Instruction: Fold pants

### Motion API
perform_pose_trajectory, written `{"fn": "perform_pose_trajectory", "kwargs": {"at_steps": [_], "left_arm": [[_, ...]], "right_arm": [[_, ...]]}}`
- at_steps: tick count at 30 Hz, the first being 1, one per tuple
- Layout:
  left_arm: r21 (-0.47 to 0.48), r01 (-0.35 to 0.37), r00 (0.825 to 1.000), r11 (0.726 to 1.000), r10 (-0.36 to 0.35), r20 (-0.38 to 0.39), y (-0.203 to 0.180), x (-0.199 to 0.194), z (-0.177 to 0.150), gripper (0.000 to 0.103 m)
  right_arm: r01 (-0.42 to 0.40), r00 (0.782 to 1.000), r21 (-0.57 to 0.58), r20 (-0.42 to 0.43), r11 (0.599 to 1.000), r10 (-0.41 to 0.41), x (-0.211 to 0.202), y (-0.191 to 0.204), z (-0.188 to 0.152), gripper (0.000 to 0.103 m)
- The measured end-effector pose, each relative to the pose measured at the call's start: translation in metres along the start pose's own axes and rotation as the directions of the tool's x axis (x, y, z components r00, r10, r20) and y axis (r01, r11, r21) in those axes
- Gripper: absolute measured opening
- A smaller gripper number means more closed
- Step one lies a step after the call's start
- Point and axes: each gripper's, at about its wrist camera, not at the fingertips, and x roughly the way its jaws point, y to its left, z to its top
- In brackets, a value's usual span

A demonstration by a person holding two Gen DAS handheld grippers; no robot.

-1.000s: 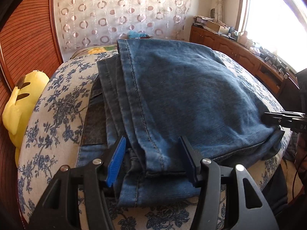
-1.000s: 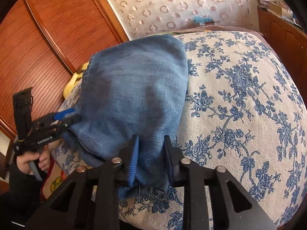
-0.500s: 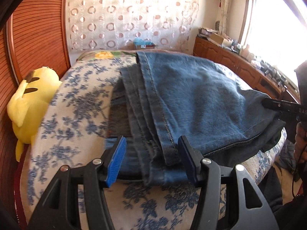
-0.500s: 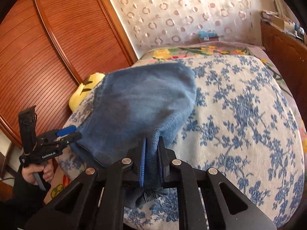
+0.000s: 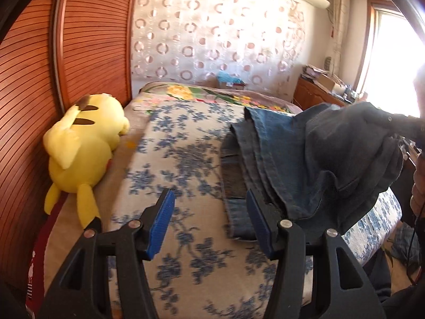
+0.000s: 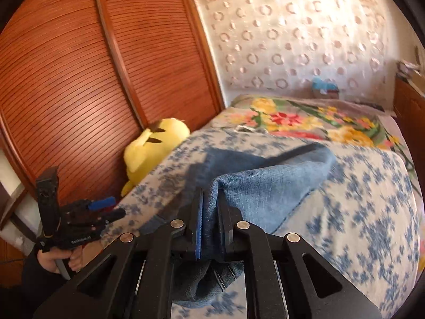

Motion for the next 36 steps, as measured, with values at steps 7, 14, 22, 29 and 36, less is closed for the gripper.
{"fn": "perform_pose_trajectory", "kwargs": {"at_steps": [7,14,22,29,36], "left_arm": [[-0.046,-0.039,0.999,0.998,0.04,0.019,0.031,-0.01,-0.003,0.056],[-0.095,-0.073,0.997,0.993,0.075,0.021,0.055,-0.016,-0.006,0.056],[-0.082,-0.061,0.998,0.995,0.063,0.022,0.046,-0.01,-0.001,0.056],[-0.03,-0.016,0.999,0.999,0.017,0.032,0.016,-0.01,0.007,0.056],[0.019,0.073,0.996,0.997,-0.074,0.055,-0.024,-0.016,0.021,0.056]], "right_arm": [[-0.101,0.993,-0.082,-0.068,0.992,0.095,0.062,0.064,0.002,0.006],[-0.191,0.969,-0.106,-0.178,0.976,0.171,0.105,0.098,-0.03,0.005],[-0.207,0.962,-0.073,-0.196,0.976,0.189,0.106,0.087,-0.041,0.009],[-0.187,0.981,-0.076,-0.069,0.979,0.182,0.056,0.066,-0.03,0.042],[-0.175,0.984,0.028,-0.024,0.984,0.176,0.034,0.016,-0.028,0.044]]}}
